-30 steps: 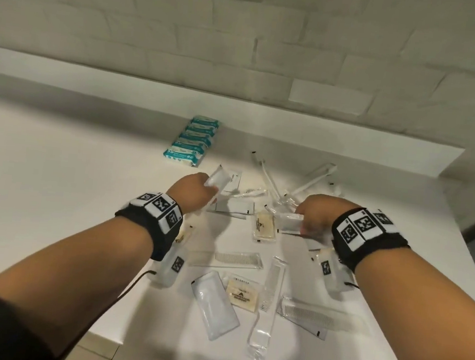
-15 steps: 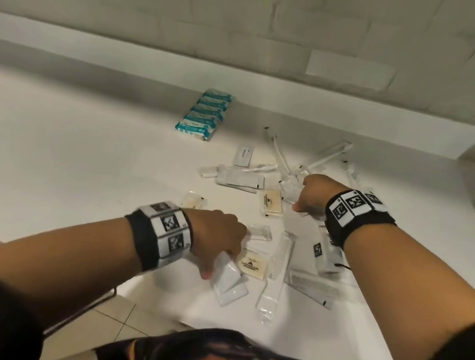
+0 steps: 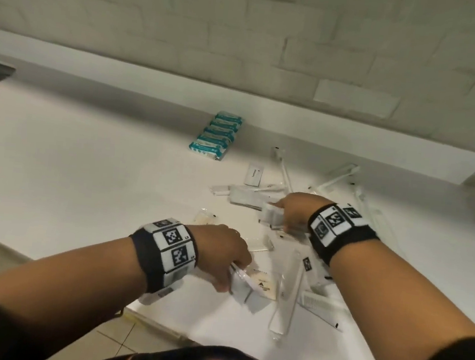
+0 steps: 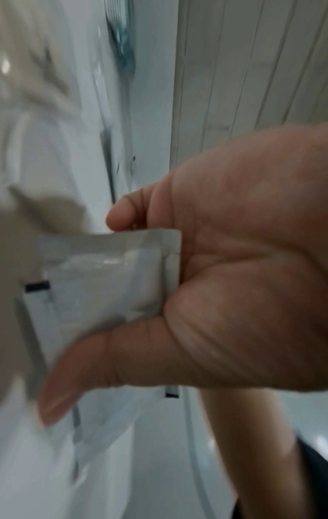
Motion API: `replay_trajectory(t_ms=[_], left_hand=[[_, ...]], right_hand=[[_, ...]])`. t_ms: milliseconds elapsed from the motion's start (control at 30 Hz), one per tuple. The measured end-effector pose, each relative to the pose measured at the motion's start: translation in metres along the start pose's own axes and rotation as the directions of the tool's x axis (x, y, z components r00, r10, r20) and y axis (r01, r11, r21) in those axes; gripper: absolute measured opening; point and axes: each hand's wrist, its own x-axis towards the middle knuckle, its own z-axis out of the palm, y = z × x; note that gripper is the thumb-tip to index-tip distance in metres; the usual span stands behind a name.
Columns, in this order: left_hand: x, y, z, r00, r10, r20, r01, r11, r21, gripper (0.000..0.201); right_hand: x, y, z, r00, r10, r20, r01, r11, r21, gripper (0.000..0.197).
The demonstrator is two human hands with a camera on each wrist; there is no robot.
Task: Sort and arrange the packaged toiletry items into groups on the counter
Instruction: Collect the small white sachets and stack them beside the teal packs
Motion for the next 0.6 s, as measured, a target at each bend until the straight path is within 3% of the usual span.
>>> replay_trajectory(t_ms=[133, 267, 333, 433, 500, 600], left_hand=[[-0.004, -0.034, -0.024, 0.980, -0.169, -0.109, 0.130, 0.946, -0.296, 0.027], [0.028, -0.062, -0.053, 0.928, -0.265, -0.263, 0.193, 0.944, -0.269, 0.044], [0.050, -0.065, -0.059, 0.927, -0.280, -0.249, 0.221, 0.945, -0.240, 0.050], [0.074, -0.056, -0.057, 0.935, -0.296, -0.197, 0.272, 0.952, -0.140, 0.050], [0.080, -0.048, -0.046, 0.930, -0.287, -0.230, 0.279, 0.958, -0.067, 0.048], [0.087, -0.039, -0.030, 0.902, -0.242, -0.357, 0.224, 0.970, -0.090, 0.058]], right_hand=[[-0.016, 0.031, 0.000, 0.987, 0.079, 0.143, -0.063, 0.991, -0.115, 0.062], [-0.026, 0.050, 0.004, 0.956, 0.184, 0.230, -0.124, 0.960, -0.250, 0.045], [-0.029, 0.058, 0.008, 0.964, 0.236, 0.119, -0.218, 0.964, -0.152, 0.041], [-0.036, 0.070, 0.011, 0.947, 0.319, -0.037, -0.303, 0.925, 0.230, 0.041], [-0.040, 0.075, 0.021, 0.932, 0.349, -0.096, -0.242, 0.797, 0.553, 0.040], [-0.049, 0.080, 0.038, 0.911, 0.363, -0.194, 0.046, 0.377, 0.925, 0.035]])
